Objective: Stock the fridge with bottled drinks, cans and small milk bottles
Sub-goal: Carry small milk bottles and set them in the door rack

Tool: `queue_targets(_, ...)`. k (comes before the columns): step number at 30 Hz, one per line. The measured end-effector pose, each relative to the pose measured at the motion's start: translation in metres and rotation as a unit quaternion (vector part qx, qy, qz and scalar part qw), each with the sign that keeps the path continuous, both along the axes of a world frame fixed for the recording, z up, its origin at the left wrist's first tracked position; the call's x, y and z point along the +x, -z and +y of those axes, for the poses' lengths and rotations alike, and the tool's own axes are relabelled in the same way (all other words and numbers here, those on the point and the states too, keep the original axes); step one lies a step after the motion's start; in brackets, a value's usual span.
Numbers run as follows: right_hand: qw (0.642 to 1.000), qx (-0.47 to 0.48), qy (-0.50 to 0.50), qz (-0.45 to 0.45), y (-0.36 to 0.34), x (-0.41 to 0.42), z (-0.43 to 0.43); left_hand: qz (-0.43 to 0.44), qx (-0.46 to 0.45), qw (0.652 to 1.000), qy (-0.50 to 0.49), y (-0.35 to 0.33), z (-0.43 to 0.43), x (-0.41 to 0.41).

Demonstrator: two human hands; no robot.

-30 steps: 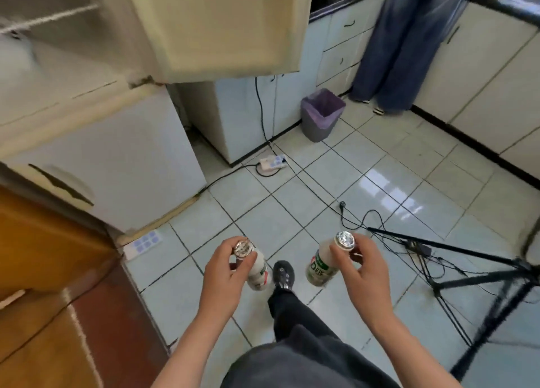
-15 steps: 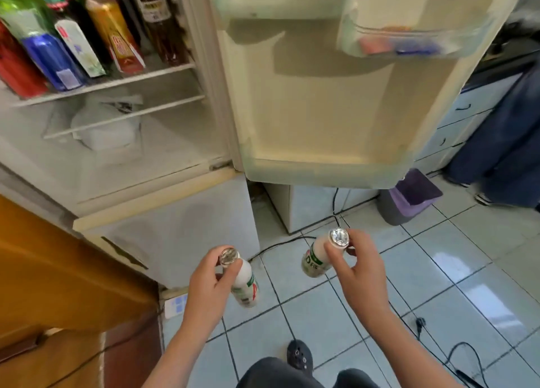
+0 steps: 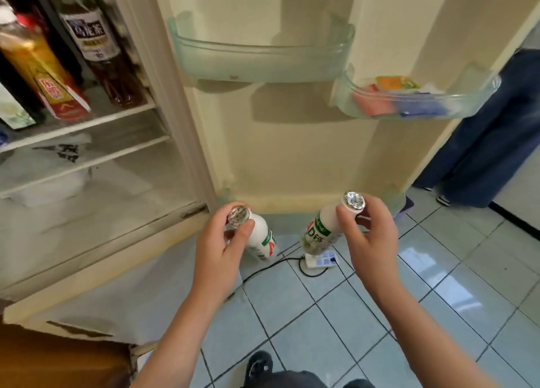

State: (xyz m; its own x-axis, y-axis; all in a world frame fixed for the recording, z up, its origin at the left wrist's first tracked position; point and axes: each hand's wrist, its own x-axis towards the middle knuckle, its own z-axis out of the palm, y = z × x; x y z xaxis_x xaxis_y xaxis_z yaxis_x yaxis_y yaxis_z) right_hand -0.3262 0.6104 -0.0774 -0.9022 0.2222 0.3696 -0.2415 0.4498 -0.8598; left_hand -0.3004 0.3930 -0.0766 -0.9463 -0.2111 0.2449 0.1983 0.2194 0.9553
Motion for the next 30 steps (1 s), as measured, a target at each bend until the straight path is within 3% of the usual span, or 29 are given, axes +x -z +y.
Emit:
queue_targets(6,0.998,-0.009,0.053,0.030,-0.020,-0.042,-0.005,0.063,-0.043,0.997,0.034,-0.028,0.007,-0.062)
queue_targets(10,0.997,0.054,0.046,-0.005,-0.008,-0.066,-0.007,0.077,-0.090,0.992,0.031,-0.020,0.015,-0.094)
queue_targets(19,0.976,0.179,0.006,-0.124,0.034,-0.086,-0.009,-0.015,-0.161,0.985,0.065,0.031,0.019,-0.120)
queue_targets(30,0.971,0.179,0.010,-0.157,0.052,-0.081,-0.007,-0.077,-0.156,0.980,0.097,0.056,0.014,-0.112)
